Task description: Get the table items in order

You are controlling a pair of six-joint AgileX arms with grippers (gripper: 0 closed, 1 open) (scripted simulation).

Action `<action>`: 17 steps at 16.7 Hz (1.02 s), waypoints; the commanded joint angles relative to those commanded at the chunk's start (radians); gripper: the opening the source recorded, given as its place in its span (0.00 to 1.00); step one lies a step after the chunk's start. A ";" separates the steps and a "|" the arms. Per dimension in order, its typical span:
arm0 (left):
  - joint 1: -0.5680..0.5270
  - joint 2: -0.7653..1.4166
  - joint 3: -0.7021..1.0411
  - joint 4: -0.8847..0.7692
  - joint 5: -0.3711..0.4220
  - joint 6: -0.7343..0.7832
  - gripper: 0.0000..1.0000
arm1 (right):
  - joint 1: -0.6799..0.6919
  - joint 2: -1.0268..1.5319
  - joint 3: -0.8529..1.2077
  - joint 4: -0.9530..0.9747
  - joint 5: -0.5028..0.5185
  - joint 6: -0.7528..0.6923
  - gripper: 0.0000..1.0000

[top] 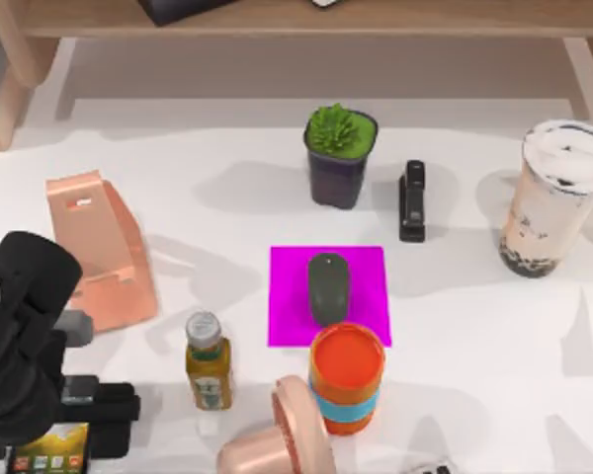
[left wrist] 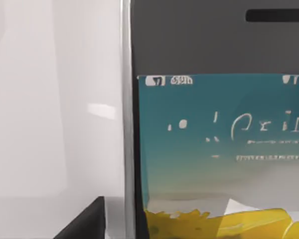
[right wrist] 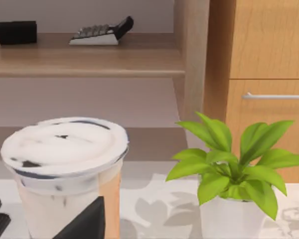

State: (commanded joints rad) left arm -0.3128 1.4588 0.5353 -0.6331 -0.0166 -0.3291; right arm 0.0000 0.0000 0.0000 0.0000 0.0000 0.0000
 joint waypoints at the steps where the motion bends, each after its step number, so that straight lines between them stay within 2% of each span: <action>1: 0.000 0.000 0.000 0.000 0.000 0.000 0.00 | 0.000 0.000 0.000 0.000 0.000 0.000 1.00; 3: 0.000 0.000 0.000 0.000 0.000 0.000 0.00 | 0.000 0.000 0.000 0.000 0.000 0.000 1.00; 11: -0.003 -0.105 0.089 -0.187 0.007 -0.002 0.00 | 0.000 0.000 0.000 0.000 0.000 0.000 1.00; 17: -0.016 -0.123 0.098 -0.197 -0.003 0.000 0.00 | 0.000 0.000 0.000 0.000 0.000 0.000 1.00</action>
State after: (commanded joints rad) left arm -0.3291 1.3354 0.6337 -0.8297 -0.0194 -0.3290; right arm 0.0000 0.0000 0.0000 0.0000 0.0000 0.0000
